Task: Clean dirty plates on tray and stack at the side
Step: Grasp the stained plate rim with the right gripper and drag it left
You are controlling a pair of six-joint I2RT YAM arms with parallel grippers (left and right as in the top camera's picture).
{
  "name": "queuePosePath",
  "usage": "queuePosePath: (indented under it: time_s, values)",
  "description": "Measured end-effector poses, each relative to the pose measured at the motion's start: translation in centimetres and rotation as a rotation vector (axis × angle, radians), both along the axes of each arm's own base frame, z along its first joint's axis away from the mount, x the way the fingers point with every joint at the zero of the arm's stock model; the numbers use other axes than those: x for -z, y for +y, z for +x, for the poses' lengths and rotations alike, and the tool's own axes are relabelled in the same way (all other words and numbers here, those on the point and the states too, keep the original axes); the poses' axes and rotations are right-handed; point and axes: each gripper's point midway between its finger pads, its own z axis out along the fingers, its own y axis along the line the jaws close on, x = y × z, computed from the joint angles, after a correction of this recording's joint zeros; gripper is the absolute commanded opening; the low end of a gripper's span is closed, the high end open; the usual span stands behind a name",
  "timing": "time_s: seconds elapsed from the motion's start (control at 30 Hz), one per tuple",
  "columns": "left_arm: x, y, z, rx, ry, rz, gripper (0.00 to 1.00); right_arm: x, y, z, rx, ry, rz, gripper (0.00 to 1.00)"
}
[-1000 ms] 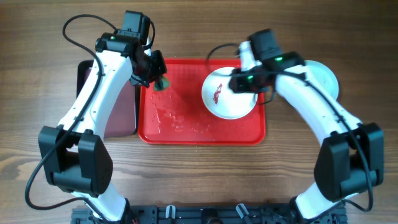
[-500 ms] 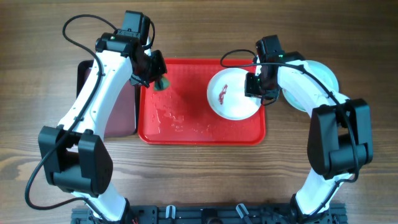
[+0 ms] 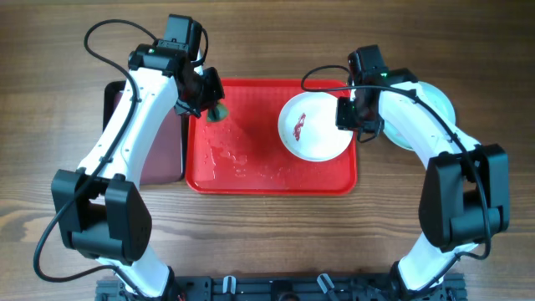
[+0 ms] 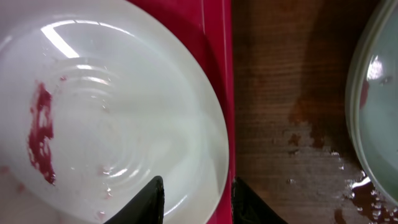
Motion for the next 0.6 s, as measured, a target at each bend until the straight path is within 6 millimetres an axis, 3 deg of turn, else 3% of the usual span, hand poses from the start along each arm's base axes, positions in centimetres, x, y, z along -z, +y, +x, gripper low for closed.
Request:
queuePosePath:
  time_s: [0.27, 0.6]
  values:
    - [0.0, 0.0, 0.0, 0.0, 0.0, 0.0, 0.04, 2.7, -0.2, -3.6, 0.009, 0.11, -0.008, 0.32]
    - [0.0, 0.0, 0.0, 0.0, 0.0, 0.0, 0.04, 2.7, 1.0, -2.6, -0.015, 0.059, 0.014, 0.3]
